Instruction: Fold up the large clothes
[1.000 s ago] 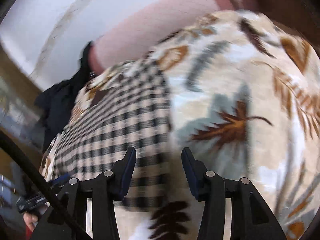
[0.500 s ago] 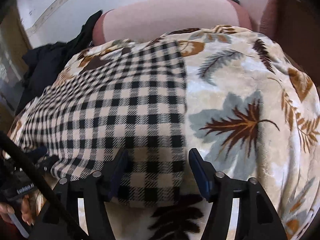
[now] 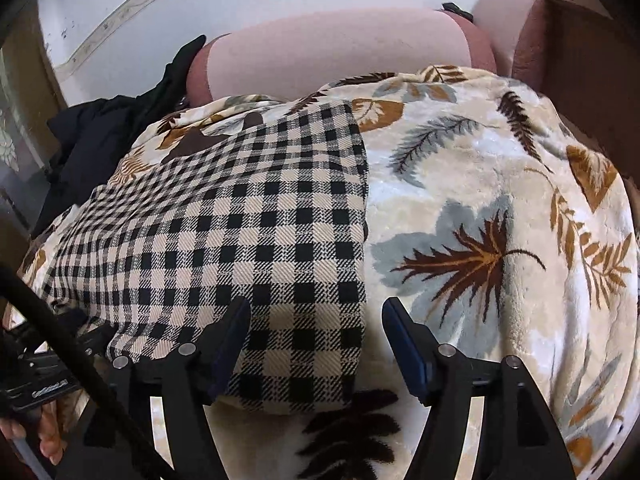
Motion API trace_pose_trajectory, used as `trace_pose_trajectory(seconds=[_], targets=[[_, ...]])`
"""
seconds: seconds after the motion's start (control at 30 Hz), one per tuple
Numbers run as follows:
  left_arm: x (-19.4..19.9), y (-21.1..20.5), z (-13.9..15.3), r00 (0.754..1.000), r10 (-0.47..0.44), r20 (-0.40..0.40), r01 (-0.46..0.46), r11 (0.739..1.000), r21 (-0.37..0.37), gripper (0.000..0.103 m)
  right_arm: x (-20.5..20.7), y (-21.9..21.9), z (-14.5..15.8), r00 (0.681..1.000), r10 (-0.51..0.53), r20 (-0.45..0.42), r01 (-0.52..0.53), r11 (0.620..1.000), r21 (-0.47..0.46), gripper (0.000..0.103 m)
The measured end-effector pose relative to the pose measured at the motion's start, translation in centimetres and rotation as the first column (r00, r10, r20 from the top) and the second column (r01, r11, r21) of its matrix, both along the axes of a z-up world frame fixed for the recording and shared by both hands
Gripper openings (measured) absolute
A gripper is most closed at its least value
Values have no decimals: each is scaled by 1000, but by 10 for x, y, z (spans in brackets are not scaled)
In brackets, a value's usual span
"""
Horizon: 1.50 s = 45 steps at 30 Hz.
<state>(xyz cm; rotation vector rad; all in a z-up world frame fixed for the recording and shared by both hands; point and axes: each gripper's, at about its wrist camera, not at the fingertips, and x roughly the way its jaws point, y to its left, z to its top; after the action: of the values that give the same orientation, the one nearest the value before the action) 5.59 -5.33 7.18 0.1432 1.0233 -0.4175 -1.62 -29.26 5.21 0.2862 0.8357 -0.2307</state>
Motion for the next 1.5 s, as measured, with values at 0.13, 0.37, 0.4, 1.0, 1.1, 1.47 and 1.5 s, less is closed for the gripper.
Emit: trace_pose_trajectory(seconds=[0.13,0.37,0.4,1.0,1.1,1.47,1.5], targets=[[-21,-1,13,999,-43,-2,42,998,-44,72,-6,-15,4,999,-44,17,43,997,67,73],[-54,-17,17,994,-108,-18,107,993,-51,71,-11,-26,5,998,-56,24,52,989,139,73],[-57,-19,17,994,-111,-21,110,993,-45,70,-12,-27,5,998,-55,25,51,988,147,73],[-88,-67,12,962,-275,6,274,961,20,34,12,-106,-22,993,-115,-29,110,807,580,76],[-92,-90,12,941,-335,40,333,941,51,34,28,-117,-32,992,-107,-61,122,775,620,76],[-85,-170,-5,858,-495,139,461,860,217,36,106,-104,-47,992,107,-61,-47,787,615,76],[-83,-172,-6,858,-495,135,462,860,215,36,111,-104,-47,990,127,-54,-67,783,618,76]])
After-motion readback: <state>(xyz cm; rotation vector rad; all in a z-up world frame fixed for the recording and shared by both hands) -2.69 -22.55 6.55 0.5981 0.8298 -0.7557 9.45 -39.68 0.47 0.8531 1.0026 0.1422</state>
